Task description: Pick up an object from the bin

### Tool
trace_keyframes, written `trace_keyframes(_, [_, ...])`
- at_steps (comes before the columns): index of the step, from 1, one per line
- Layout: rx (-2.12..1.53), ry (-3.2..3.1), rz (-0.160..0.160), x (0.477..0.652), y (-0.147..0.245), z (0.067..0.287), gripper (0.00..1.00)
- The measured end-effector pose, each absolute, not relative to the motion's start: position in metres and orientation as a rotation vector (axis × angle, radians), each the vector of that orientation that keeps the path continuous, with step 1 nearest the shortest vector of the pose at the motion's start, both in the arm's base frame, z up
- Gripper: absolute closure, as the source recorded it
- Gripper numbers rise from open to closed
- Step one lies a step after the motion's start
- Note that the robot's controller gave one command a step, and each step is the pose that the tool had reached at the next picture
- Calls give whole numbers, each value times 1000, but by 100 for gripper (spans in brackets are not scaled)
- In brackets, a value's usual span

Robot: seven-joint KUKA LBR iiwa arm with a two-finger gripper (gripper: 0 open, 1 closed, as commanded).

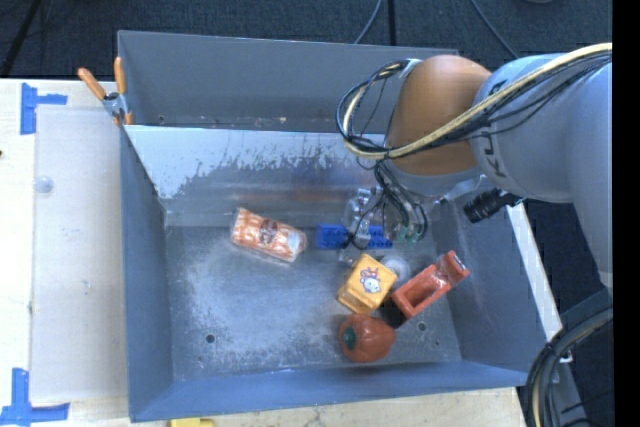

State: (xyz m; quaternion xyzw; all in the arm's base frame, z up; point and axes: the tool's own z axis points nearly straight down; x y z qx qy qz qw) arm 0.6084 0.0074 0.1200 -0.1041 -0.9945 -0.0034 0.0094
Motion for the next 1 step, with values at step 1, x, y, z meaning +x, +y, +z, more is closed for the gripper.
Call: trace_keyframes(1, [-328,-3109,-12,610,7,135,100])
